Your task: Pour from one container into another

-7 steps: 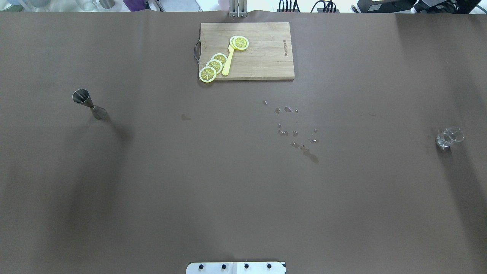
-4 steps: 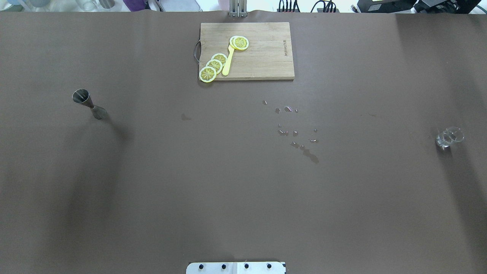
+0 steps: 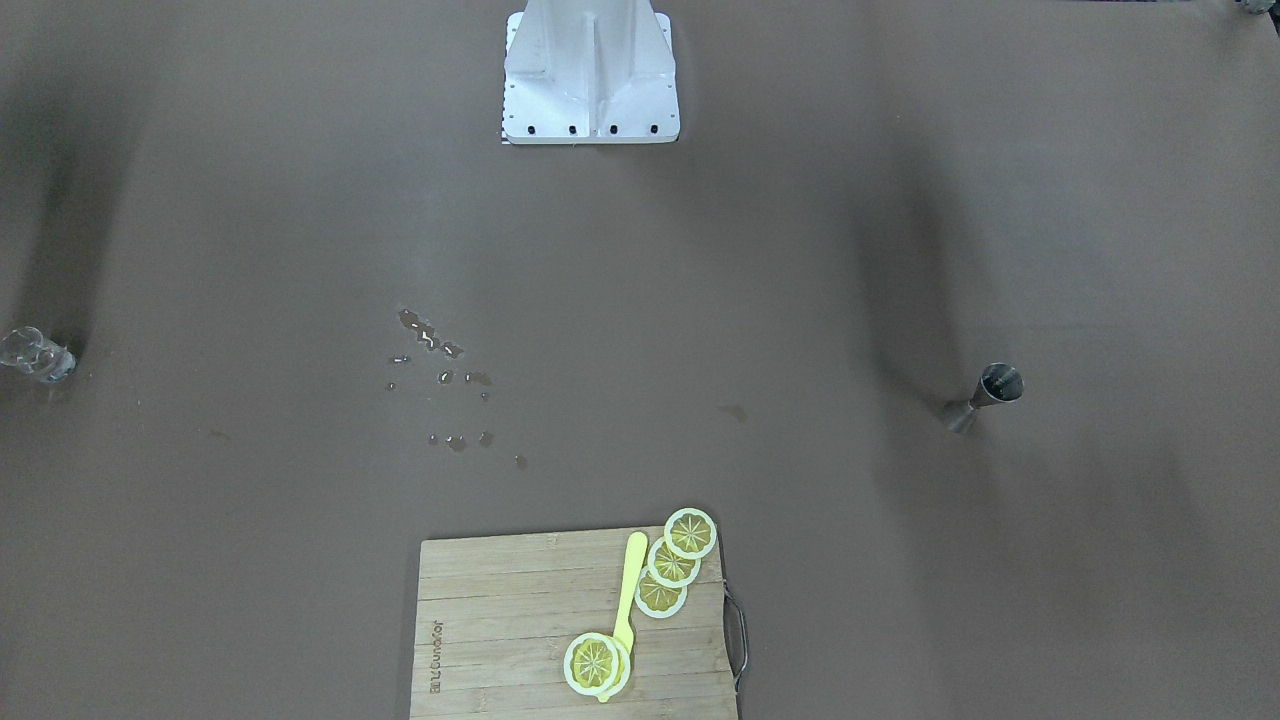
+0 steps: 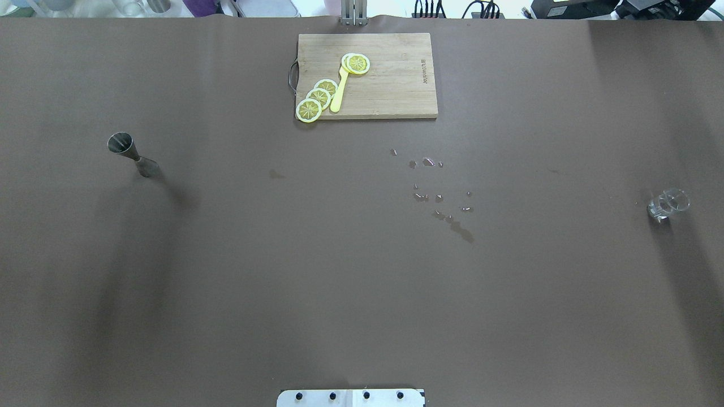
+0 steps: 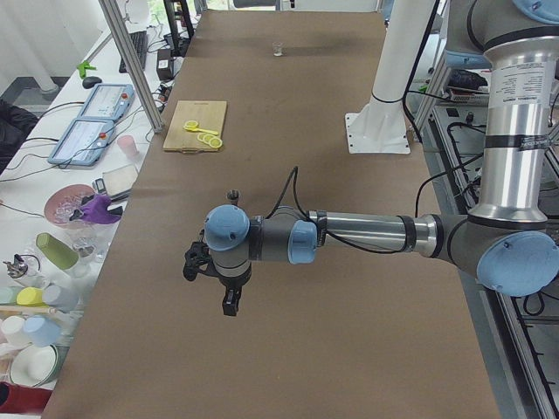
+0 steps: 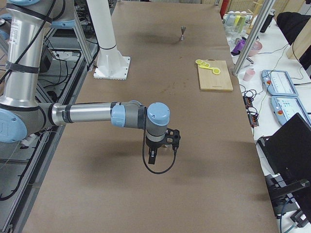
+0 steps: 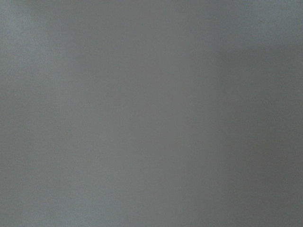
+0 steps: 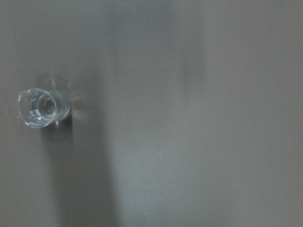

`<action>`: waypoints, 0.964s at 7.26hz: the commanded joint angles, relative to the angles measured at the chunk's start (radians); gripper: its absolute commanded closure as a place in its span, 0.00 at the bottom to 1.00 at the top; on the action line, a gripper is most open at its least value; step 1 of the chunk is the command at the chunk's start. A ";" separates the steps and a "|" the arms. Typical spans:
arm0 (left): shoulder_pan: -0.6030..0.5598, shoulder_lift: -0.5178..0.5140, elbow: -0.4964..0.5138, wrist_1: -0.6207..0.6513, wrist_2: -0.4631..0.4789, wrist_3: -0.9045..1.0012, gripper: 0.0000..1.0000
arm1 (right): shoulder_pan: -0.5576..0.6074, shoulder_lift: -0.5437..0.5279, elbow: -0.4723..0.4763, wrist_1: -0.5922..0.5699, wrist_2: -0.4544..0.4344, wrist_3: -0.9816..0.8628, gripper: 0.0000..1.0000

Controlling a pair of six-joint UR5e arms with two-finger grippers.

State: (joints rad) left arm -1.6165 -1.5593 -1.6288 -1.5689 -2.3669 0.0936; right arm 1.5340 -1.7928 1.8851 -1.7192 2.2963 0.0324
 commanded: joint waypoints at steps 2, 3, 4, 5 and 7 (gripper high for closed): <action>0.000 0.001 0.001 0.001 0.002 -0.006 0.02 | 0.000 0.001 0.002 0.001 0.002 0.000 0.00; 0.001 -0.001 0.001 0.000 0.002 -0.006 0.02 | 0.000 0.001 0.003 0.001 0.003 0.000 0.00; 0.001 -0.002 0.000 0.000 0.000 -0.006 0.02 | 0.000 0.001 0.002 0.000 0.003 0.000 0.00; 0.001 -0.005 0.000 0.000 0.001 -0.006 0.02 | 0.000 0.001 0.002 0.000 0.002 0.000 0.00; 0.003 -0.016 0.000 0.000 0.000 -0.008 0.02 | 0.000 0.001 0.006 0.001 0.003 0.000 0.00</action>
State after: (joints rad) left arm -1.6144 -1.5680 -1.6289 -1.5686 -2.3658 0.0865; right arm 1.5340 -1.7917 1.8904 -1.7186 2.2990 0.0322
